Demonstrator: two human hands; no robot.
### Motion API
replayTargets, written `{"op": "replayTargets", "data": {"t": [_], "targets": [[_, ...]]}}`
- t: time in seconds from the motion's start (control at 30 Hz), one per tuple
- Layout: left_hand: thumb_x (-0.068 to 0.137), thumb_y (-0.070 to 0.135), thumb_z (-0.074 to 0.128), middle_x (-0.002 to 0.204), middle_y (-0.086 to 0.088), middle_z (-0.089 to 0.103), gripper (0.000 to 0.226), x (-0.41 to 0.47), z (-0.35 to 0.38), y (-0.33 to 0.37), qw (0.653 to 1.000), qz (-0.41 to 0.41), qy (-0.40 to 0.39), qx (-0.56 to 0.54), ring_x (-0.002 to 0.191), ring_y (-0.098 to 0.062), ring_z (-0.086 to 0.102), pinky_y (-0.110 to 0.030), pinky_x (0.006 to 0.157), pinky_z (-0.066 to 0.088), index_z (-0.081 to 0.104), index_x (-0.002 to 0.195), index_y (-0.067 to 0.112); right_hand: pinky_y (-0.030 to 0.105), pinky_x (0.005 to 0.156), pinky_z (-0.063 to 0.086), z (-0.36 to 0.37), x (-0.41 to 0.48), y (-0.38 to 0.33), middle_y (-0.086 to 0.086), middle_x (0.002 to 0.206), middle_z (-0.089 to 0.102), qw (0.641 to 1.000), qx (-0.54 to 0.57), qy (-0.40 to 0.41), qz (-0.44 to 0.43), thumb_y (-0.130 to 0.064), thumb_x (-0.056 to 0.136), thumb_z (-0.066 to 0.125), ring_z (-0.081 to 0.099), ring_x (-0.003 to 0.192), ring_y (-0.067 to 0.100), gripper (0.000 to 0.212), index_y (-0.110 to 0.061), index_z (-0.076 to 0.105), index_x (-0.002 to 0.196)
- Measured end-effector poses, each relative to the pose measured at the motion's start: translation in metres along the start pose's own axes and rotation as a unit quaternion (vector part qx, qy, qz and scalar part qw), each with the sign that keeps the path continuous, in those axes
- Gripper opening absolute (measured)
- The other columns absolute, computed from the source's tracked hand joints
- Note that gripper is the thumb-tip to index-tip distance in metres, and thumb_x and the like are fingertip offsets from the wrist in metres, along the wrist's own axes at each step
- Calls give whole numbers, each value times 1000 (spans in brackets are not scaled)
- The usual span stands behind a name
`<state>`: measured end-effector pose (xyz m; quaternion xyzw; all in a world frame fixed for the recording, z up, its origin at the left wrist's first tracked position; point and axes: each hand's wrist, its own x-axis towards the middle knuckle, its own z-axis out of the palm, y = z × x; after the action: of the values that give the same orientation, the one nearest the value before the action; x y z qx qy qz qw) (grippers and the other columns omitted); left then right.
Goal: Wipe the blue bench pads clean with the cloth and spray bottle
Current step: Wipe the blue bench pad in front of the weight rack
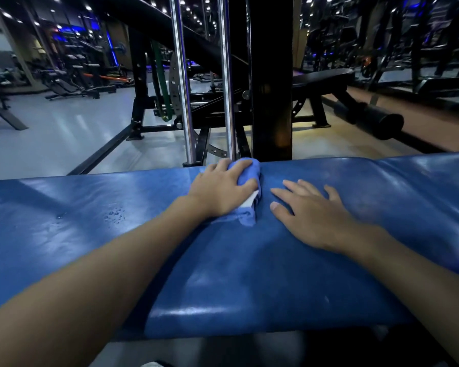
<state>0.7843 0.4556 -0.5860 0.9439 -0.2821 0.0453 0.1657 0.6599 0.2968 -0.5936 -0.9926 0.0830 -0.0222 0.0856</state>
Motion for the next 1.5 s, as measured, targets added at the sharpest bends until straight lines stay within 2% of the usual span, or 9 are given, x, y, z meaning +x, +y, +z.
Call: {"op": "replayTargets", "data": {"t": [0.13, 0.23, 0.4, 0.57, 0.77, 0.9, 1.03, 1.27, 1.5], "targets": [[85, 65, 28, 150, -5, 36, 66, 50, 2, -6, 999, -29, -30, 12, 137, -37, 33, -52, 112, 28, 25, 148, 46, 54, 119, -1, 3, 0, 2, -12, 165, 9, 1000, 7, 12, -3, -56, 101, 17, 0, 151, 10, 54, -40, 23, 152], [93, 59, 30, 146, -6, 39, 56, 52, 5, -5, 999, -24, -13, 34, 133, -38, 35, -51, 108, 29, 27, 147, 44, 53, 120, 0, 2, 1, 2, -13, 164, 11, 1000, 14, 20, -3, -55, 100, 18, 1, 151, 9, 53, -41, 25, 151], [81, 63, 24, 149, 2, 38, 71, -10, 0, 3, 999, 17, 5, 28, 134, -33, 34, -46, 110, 32, 31, 148, 43, 54, 119, 3, 0, 0, 1, -12, 164, 14, 1000, 12, 17, -2, -56, 100, 19, 5, 151, 11, 53, -41, 26, 150], [72, 70, 10, 156, 6, 30, 85, -97, -13, 18, 998, 43, -8, 54, 140, -26, 27, -43, 114, 30, 23, 152, 47, 55, 119, 3, -4, -6, 1, -9, 164, 17, 1000, 12, 16, -7, -56, 101, 22, 7, 151, 13, 54, -38, 27, 152], [77, 70, 9, 157, 11, 27, 79, -169, -20, 26, 994, 73, 12, 75, 143, -18, 22, -34, 116, 23, 19, 153, 48, 59, 117, 1, -11, -8, -7, -6, 162, 24, 1000, -17, 22, -11, -48, 104, 24, 12, 151, 18, 48, -33, 38, 147], [72, 72, 10, 153, 14, 29, 82, -143, -21, 23, 997, 58, 5, 42, 141, -15, 24, -35, 112, 27, 22, 150, 50, 54, 119, 5, -15, -1, -15, -8, 160, 28, 997, 57, 47, -18, -37, 105, 24, 16, 150, 13, 46, -32, 36, 149], [72, 73, 17, 149, 10, 37, 80, -79, -12, 5, 999, 31, 6, 8, 138, -21, 31, -43, 114, 30, 28, 148, 50, 56, 119, 3, -2, 2, -16, -7, 164, 17, 999, 25, 6, -20, -45, 104, 21, 8, 151, 14, 49, -35, 29, 151], [78, 64, 26, 146, 0, 39, 70, 40, -1, -15, 999, -32, -2, -3, 135, -32, 35, -50, 111, 30, 31, 145, 46, 53, 119, 4, 7, 6, -13, -12, 162, 20, 998, 26, 44, -21, -46, 102, 22, 8, 150, 9, 47, -38, 33, 147], [79, 63, 26, 145, 1, 40, 70, 13, 1, -14, 1000, -5, 14, 8, 130, -34, 36, -47, 110, 32, 34, 146, 44, 52, 119, 5, 6, 6, -12, -13, 160, 22, 998, 36, 48, -21, -47, 101, 24, 11, 149, 7, 47, -38, 34, 146]]}}
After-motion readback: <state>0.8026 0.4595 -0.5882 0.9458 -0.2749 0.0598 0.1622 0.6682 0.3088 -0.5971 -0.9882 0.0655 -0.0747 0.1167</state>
